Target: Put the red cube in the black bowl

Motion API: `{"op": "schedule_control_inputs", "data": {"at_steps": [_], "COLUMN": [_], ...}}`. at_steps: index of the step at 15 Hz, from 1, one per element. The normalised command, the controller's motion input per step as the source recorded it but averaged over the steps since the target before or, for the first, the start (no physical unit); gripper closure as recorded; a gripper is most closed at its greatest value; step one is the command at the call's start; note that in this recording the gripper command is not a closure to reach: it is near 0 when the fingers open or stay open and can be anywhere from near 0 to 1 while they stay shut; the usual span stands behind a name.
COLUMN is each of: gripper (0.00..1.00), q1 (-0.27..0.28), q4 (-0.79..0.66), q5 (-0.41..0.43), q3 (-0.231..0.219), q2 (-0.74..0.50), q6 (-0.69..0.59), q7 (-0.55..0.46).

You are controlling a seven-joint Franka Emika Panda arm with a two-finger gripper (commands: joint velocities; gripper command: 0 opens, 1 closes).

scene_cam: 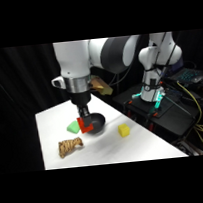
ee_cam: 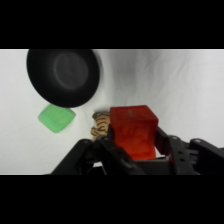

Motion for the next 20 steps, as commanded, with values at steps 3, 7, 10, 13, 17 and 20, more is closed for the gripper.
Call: {"op": "schedule_control_inputs", "data": {"at_steps": [3, 7, 10, 13, 17, 20], "gripper": [1.0, 1.0, 1.0, 1.0, 1.0, 0.0], "q1": [-0.225, -0.197, -0.142, -0.141, -0.113, -0.046], "q4": [-0.5, -0.49, -0.42, -0.29, -0.08, 0.09], "q5": [-0.077, 0.022, 0.088, 0.236, 0.293, 0.228], "q3": [-0.017, -0.003, 0.013, -0.003, -0.006, 0.025], "q2": [-0.52, -0.45, -0.26, 0.03, 0.23, 0.18], "q6": [0.01, 0.08, 0.24, 0.43, 0.49, 0.32], "q7": [-0.1, -0.13, -0.15, -0.31, -0.36, -0.27]}}
